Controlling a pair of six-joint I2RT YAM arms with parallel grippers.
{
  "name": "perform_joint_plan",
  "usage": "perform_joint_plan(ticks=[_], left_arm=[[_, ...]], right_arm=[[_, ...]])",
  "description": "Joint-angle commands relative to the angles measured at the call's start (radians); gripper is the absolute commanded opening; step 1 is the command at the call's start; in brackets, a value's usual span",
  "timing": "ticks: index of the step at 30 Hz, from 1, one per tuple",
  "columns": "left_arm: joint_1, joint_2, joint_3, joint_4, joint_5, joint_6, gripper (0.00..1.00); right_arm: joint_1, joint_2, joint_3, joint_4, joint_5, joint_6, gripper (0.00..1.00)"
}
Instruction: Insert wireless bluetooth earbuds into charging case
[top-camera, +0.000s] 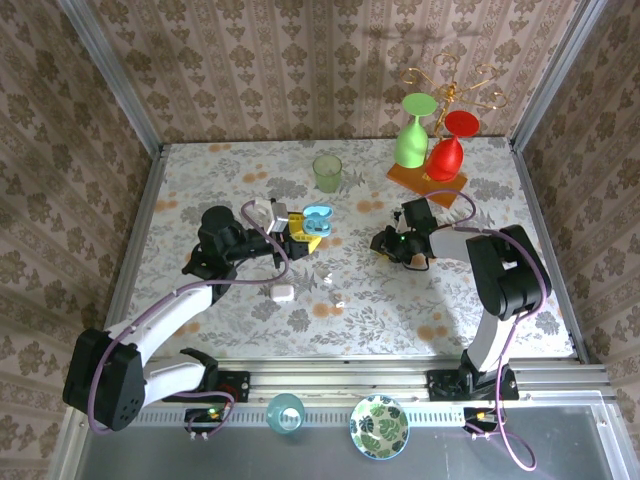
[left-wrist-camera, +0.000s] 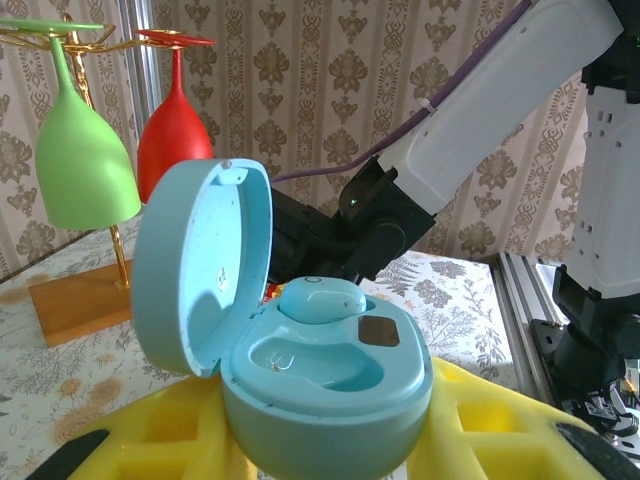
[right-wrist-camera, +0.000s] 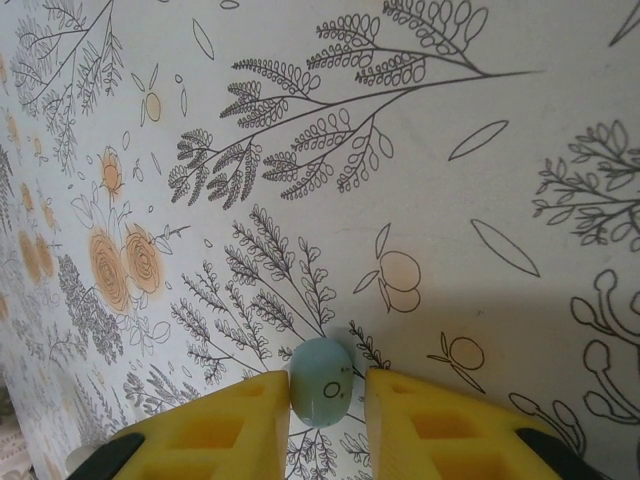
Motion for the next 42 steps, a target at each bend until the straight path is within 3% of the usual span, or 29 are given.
perform_joint_plan(ticks=[1,8,24,36,42], left_arm=[[-0.008,-0.008,0.035,0.025,0.01,0.023,0.26],[-0.008,-0.01,0.035,0.021,0.01,0.026,0.26],[-0.008,-0.025,0.029,0.003,-0.001,0.038,0.25],[-0.008,0.008,0.032,-0.005,-0.013,0.065,0.25],[0.003,0.045,0.026,0.031,-0.013,0.066,0.26]], right_arm=[[-0.001,0.036,0.021,0.013,-0.032,-0.008,0.26],[0.002,0.028,0.024,0.03,-0.048,-0.006,0.21],[0.002,0.071,0.071,-0.052,-0.006,-0.017,0.2],[0.005,-0.219,0.067,-0.246,0.086,-0.143,0.18],[0.059,-0.393,0.155,-0.448,0.149,-0.249,0.19]])
